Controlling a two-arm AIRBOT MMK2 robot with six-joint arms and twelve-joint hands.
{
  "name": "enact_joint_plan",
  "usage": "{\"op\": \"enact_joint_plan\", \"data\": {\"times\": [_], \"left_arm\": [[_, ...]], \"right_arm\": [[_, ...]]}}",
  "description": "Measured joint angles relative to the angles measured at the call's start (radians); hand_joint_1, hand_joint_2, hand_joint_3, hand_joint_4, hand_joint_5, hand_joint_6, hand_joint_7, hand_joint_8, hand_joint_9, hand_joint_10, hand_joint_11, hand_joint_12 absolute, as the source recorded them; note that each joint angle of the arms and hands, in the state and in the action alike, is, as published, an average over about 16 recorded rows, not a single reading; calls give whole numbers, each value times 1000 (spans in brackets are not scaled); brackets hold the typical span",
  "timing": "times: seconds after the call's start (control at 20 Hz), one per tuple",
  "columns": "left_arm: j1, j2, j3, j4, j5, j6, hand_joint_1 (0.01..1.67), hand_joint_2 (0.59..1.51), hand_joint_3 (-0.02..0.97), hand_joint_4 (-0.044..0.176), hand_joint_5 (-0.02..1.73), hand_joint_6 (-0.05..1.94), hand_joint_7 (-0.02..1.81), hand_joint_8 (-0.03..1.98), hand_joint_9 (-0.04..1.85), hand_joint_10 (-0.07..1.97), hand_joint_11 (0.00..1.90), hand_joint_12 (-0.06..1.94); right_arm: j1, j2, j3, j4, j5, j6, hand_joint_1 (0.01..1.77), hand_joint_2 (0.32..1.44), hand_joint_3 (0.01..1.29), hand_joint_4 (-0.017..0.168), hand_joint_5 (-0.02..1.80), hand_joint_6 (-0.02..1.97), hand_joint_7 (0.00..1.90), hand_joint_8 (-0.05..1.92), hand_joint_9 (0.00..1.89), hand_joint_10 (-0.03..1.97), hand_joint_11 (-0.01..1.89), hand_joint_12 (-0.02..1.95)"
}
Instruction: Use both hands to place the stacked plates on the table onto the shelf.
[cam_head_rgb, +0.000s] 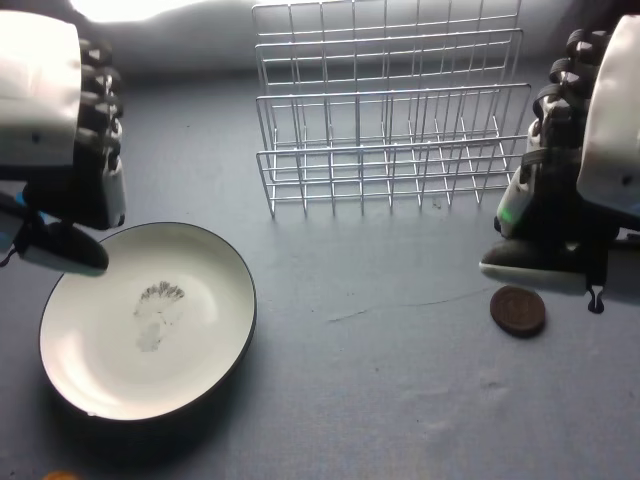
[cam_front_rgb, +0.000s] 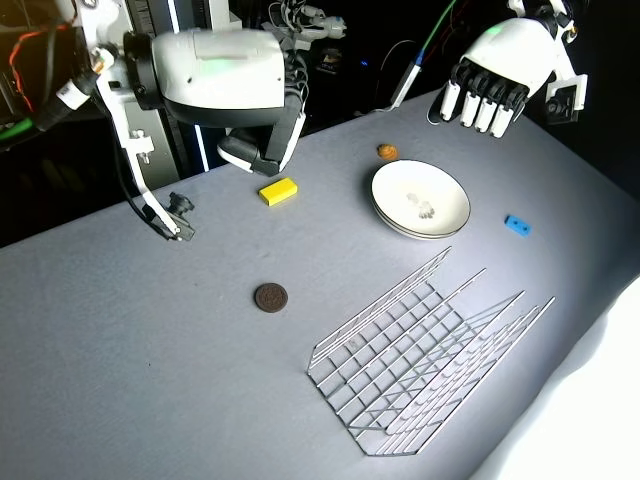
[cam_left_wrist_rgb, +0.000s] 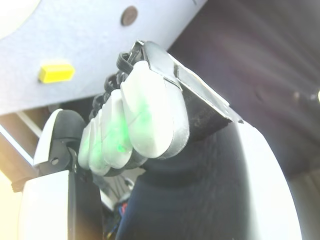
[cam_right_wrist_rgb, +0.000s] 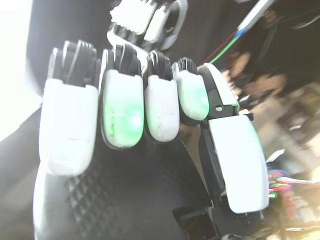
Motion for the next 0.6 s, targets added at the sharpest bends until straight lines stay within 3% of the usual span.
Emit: {"op": "enact_joint_plan", "data": {"times": [0.2,0.4,0.6], "left_arm": [[2,-3,7,12,-8,1,180,1144,46,23,478,563,518,567,540,533,594,545],[2,-7,22,29,-29,2,138,1139,43,15,355,414,389,418,404,397,444,400],[9,-17,51,62,-68,17,22,1128,33,-5,62,36,67,41,80,40,105,33]], "right_arm": [[-1,0,0,-1,0,-8,152,1224,36,26,560,671,673,642,687,664,792,633],[-2,-1,2,-2,0,-20,149,1196,32,20,420,502,503,479,513,495,590,468],[-3,-5,14,-19,0,-28,219,1138,24,0,118,116,155,99,157,107,204,87]]}}
